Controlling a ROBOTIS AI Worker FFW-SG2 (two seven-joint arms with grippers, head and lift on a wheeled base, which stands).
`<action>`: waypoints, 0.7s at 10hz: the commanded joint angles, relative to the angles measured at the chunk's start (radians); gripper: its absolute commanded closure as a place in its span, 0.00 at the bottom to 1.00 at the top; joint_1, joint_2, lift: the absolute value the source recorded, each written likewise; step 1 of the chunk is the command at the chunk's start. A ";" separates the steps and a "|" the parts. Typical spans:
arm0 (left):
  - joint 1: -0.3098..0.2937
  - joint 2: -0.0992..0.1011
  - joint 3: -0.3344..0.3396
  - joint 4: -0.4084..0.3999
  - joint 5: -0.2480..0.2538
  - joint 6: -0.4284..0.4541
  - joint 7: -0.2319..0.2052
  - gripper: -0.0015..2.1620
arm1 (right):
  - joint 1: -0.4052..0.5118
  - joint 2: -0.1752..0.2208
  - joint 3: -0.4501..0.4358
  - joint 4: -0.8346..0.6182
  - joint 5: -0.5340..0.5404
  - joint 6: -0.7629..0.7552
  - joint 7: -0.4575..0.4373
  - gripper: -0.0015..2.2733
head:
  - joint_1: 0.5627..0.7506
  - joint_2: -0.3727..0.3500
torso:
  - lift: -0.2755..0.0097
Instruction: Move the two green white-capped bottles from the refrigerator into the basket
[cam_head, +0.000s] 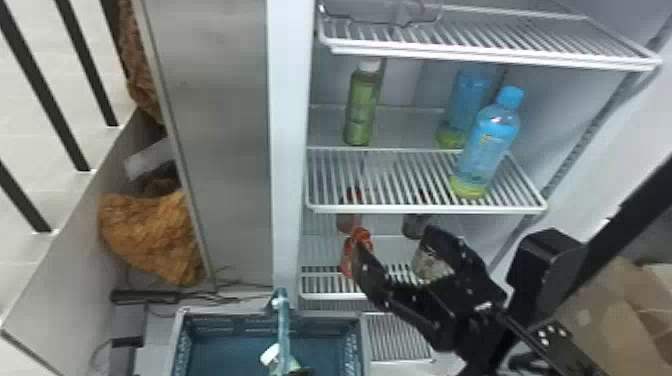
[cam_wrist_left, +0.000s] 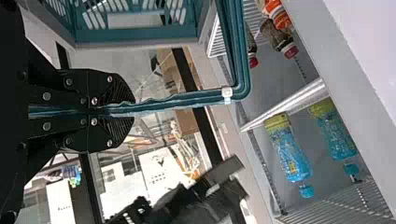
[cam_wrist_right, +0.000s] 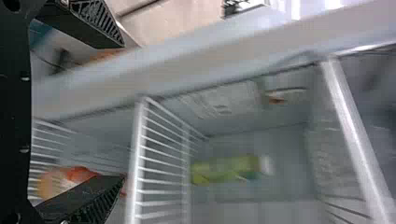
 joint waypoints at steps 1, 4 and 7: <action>0.002 -0.001 0.003 0.000 0.000 0.000 -0.001 0.56 | -0.044 0.000 -0.002 0.081 0.020 -0.147 -0.006 0.01 | 0.70 0.30 | 0.95; -0.001 -0.001 0.001 0.000 0.000 0.000 0.000 0.56 | -0.137 0.008 -0.008 0.221 0.048 -0.287 -0.006 0.01 | 0.70 0.27 | 0.95; -0.001 -0.001 0.005 0.000 -0.002 0.000 0.000 0.56 | -0.196 0.014 -0.014 0.331 0.078 -0.361 -0.019 0.01 | 0.70 0.26 | 0.95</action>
